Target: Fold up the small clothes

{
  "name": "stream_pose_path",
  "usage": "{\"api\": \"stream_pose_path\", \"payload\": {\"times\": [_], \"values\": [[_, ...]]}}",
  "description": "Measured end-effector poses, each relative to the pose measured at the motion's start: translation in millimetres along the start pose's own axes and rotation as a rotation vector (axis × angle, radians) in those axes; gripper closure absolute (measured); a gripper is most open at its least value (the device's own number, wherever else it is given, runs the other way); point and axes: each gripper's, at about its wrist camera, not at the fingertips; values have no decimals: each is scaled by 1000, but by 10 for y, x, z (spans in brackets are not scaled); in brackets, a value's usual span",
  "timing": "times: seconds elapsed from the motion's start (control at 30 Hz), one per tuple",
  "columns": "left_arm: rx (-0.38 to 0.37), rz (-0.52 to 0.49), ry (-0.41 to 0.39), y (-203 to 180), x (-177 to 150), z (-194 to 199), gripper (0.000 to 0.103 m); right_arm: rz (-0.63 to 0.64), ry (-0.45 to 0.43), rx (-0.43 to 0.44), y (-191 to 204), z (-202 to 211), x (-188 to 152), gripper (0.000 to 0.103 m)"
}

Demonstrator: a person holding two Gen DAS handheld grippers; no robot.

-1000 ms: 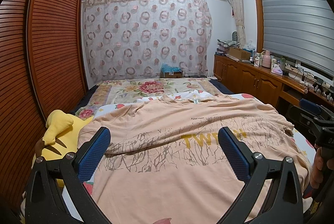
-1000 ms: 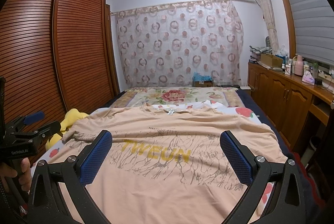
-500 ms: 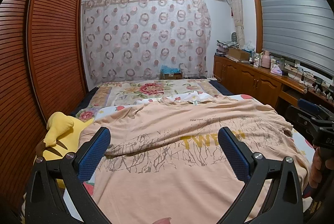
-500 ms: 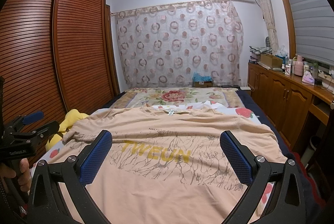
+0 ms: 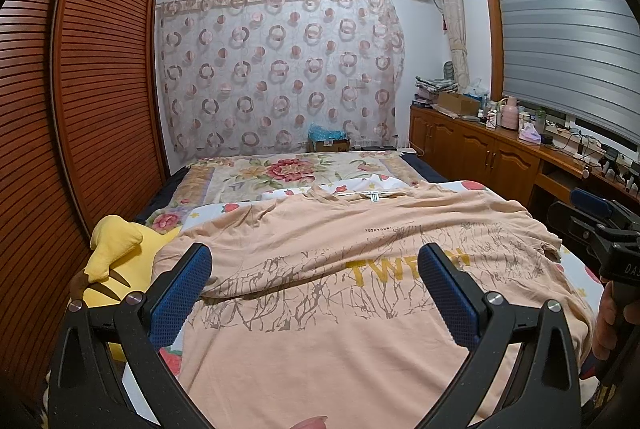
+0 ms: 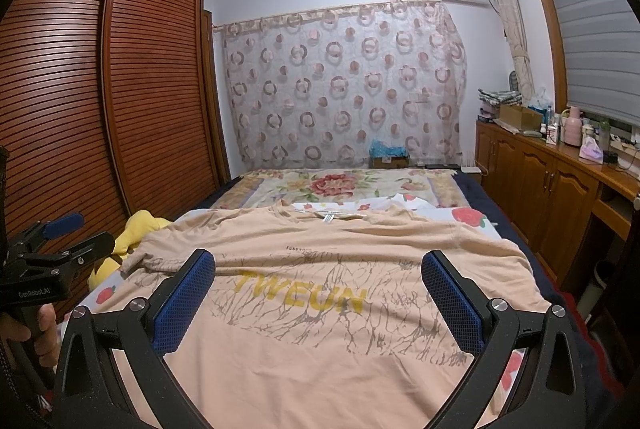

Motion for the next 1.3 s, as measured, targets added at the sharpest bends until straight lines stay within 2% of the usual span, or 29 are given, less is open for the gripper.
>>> {"api": "stream_pose_path", "payload": {"times": [0.77, 0.97, 1.3], "values": [[-3, 1, 6, -33, 6, 21, 0, -1, 3, 6, 3, 0, -15, 0], [-17, 25, 53, 33, -139, -141, 0, 4, 39, 20, -20, -130, -48, 0], [-42, 41, 123, 336, -200, -353, 0, 22, 103, 42, -40, -337, 29, 0]]}}
Point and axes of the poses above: each gripper's, at about its wrist camera, not at the fingertips, and z roughly against the way its jaws point, y to its left, x to its top
